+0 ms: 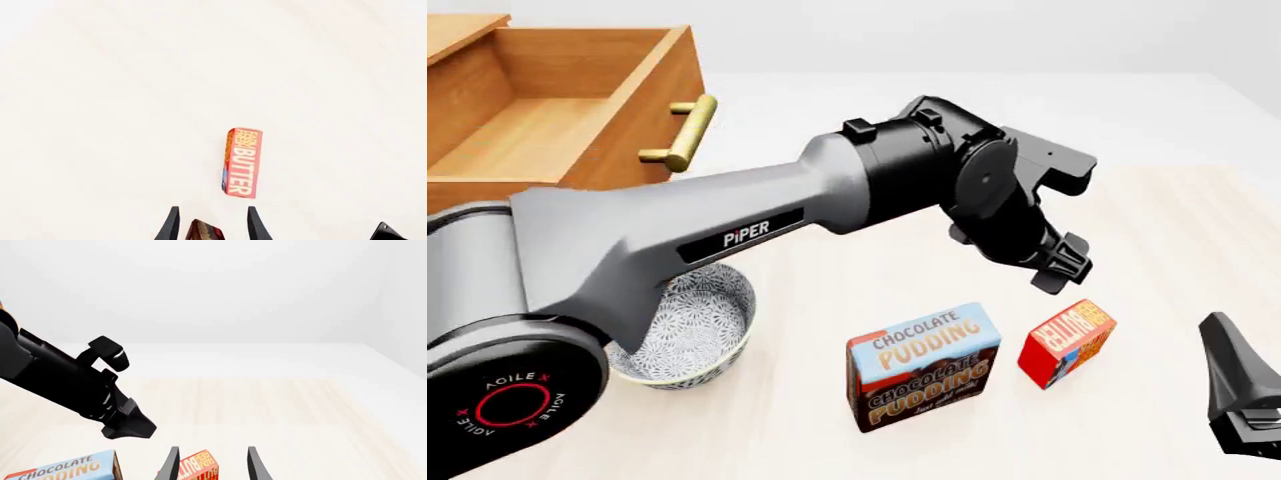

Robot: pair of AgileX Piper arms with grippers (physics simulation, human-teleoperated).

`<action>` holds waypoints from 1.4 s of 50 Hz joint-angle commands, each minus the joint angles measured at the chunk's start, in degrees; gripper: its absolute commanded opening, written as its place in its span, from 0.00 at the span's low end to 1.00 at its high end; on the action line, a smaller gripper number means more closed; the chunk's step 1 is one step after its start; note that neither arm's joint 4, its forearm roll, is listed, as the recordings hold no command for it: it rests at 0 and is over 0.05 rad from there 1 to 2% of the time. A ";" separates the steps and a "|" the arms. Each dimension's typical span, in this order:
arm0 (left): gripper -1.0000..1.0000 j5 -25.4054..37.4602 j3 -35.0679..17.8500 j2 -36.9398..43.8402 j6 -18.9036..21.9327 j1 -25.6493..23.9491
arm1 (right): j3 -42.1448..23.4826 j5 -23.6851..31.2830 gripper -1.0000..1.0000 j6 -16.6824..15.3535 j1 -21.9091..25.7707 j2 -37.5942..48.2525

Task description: Put the butter at the back in the top drawer of the cabinet and close it.

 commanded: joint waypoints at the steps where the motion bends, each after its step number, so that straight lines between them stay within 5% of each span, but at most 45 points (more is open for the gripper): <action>1: 1.00 0.23 -1.48 2.39 -0.86 -1.02 | 0.00 0.00 1.00 0.00 0.00 0.00; 70: 1.00 3.42 -9.67 10.65 -1.43 -3.09 | 0.00 0.00 1.00 0.00 0.00 0.00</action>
